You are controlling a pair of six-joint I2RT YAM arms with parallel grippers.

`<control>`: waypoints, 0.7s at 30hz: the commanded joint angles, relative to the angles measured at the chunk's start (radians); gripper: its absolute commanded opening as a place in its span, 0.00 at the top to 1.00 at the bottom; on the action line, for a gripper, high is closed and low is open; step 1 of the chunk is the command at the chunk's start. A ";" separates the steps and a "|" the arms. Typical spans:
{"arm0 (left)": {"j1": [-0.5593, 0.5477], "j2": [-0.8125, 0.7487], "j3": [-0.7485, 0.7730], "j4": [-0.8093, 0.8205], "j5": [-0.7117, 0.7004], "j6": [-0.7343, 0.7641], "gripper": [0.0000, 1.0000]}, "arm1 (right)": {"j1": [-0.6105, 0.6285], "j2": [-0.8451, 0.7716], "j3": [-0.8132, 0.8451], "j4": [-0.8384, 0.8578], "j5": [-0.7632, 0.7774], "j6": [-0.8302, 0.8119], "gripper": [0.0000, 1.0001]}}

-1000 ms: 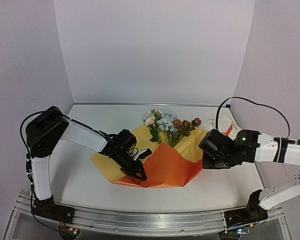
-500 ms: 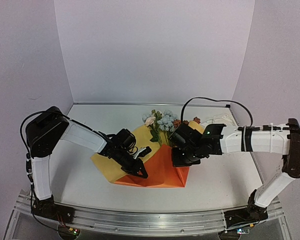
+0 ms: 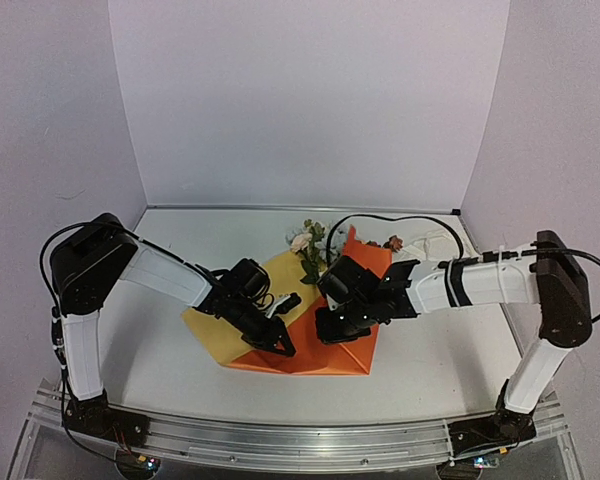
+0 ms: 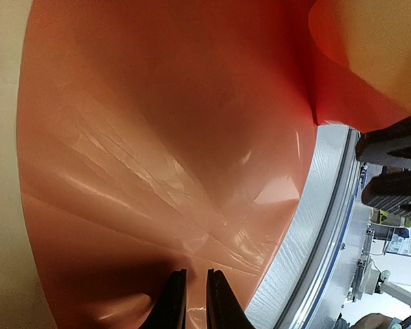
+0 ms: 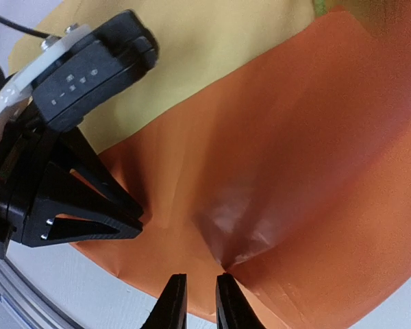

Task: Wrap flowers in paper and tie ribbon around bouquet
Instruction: Fold the one-fourth-folded wrapping paper at the center of the board.

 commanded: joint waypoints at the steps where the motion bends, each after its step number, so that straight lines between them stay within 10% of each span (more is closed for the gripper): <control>1: 0.016 -0.047 -0.016 0.010 -0.031 -0.033 0.86 | -0.002 0.020 -0.032 0.104 -0.025 -0.030 0.79; 21: 0.076 -0.124 0.066 0.004 0.018 -0.092 0.83 | -0.141 0.102 -0.156 0.424 -0.468 0.071 0.74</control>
